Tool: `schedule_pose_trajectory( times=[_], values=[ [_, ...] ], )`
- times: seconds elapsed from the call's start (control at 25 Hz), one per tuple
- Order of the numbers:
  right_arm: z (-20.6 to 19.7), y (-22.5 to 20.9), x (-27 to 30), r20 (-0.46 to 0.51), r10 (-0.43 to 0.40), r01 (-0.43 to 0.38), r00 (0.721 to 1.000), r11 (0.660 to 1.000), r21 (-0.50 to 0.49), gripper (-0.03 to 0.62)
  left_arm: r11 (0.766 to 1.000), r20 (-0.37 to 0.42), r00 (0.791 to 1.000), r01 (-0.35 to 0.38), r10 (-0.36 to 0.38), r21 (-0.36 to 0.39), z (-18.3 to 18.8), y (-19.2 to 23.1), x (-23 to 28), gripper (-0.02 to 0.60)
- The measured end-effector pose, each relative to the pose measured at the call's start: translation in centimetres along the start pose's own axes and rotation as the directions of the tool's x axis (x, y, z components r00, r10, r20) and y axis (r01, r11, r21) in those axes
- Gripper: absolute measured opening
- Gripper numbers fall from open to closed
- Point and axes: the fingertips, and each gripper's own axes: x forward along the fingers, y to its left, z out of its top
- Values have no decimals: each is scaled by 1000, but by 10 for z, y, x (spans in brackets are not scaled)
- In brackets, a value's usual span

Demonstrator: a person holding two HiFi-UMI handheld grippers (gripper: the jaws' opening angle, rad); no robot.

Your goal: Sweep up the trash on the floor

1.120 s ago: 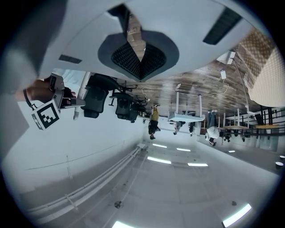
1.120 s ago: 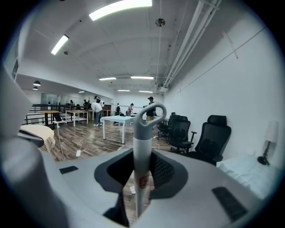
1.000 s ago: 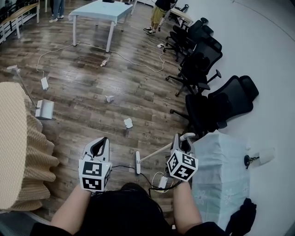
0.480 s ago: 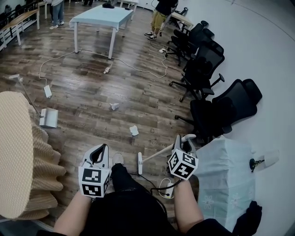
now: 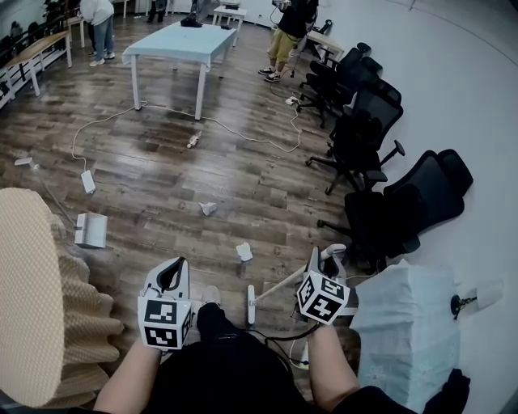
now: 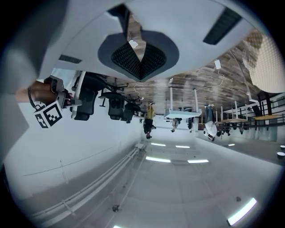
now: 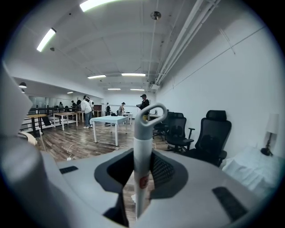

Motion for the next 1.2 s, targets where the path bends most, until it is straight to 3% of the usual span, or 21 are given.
schedule_pose_trajectory(
  times=[0.52,0.76,0.92,1.2],
  values=[
    [19,-13,140,-65,-59,61,996,998,31,106,999,-42,999,19,-17,45,61,21,161,-5],
    [6,-24,191,-128,-98,105,987,993,47,104,993,-84,994,75,-68,87,82,22,227,-6],
    [-1,-28,217,-151,-114,121,982,992,41,104,993,-89,992,94,-87,75,89,27,256,-6],
    [-4,-34,245,-183,-194,204,964,978,35,104,978,-174,969,192,-176,79,82,34,308,-6]
  ],
)
